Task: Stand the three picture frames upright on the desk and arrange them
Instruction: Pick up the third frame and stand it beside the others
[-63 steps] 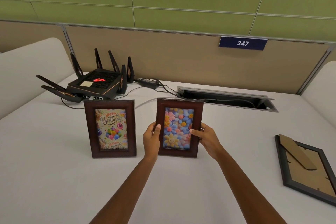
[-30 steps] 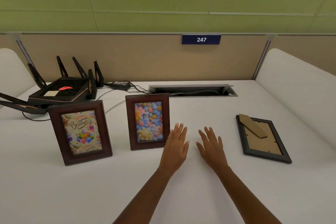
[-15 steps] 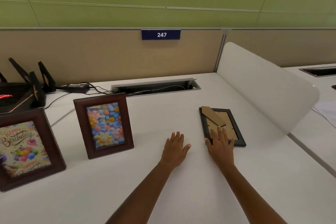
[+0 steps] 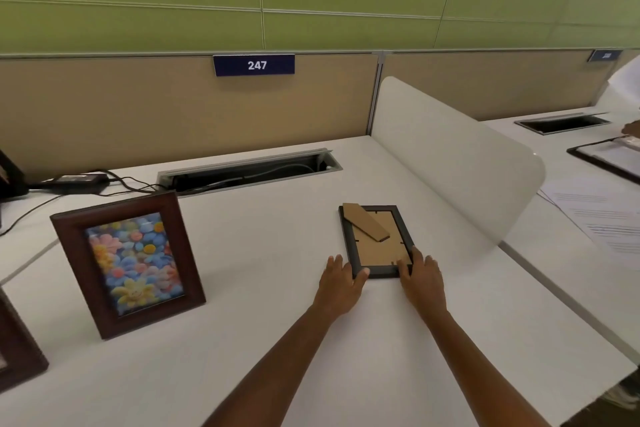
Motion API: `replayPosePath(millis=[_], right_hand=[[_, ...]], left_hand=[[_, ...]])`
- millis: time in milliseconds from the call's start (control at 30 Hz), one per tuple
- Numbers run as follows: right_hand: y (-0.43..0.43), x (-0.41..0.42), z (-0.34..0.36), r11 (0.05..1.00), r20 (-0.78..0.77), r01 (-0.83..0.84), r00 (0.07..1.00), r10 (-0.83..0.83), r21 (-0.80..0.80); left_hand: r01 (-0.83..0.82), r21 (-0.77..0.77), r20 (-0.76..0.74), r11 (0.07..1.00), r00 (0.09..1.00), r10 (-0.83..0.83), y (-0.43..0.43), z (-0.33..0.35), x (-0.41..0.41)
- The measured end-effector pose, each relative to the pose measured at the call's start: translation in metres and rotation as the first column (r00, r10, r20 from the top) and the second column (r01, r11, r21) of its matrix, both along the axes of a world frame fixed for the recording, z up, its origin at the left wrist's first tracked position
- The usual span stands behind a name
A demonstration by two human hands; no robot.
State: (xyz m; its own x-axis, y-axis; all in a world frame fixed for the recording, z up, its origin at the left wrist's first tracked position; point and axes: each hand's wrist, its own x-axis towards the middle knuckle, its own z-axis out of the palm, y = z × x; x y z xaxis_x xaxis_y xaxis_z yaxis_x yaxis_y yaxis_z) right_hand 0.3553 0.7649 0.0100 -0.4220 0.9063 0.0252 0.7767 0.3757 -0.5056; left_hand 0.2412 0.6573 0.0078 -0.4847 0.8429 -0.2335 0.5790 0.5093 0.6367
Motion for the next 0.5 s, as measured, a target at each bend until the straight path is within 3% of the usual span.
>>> replayPosePath(millis=[167,233,367,500], right_hand=[[-0.001,-0.009,0.004,0.996,-0.151,0.01,0.988,-0.023,-0.086],[0.001,-0.013,0.008,0.996,-0.139,0.014,0.99,-0.027,-0.092],[0.011,-0.017,0.019,0.973,-0.214,0.129,0.962,-0.17,-0.193],[0.021,-0.012,0.022,0.94,-0.338,0.135,0.909,-0.243,-0.313]], left_hand=[[-0.098,0.002,0.178,0.995,0.979,0.096,0.01,0.009,0.0],[-0.142,0.039,0.247,0.989,0.96,0.129,0.011,0.012,-0.003],[-0.271,0.109,0.289,0.956,0.929,0.23,0.016,0.011,-0.009],[-0.366,0.135,0.362,0.921,0.883,0.299,0.016,0.011,-0.016]])
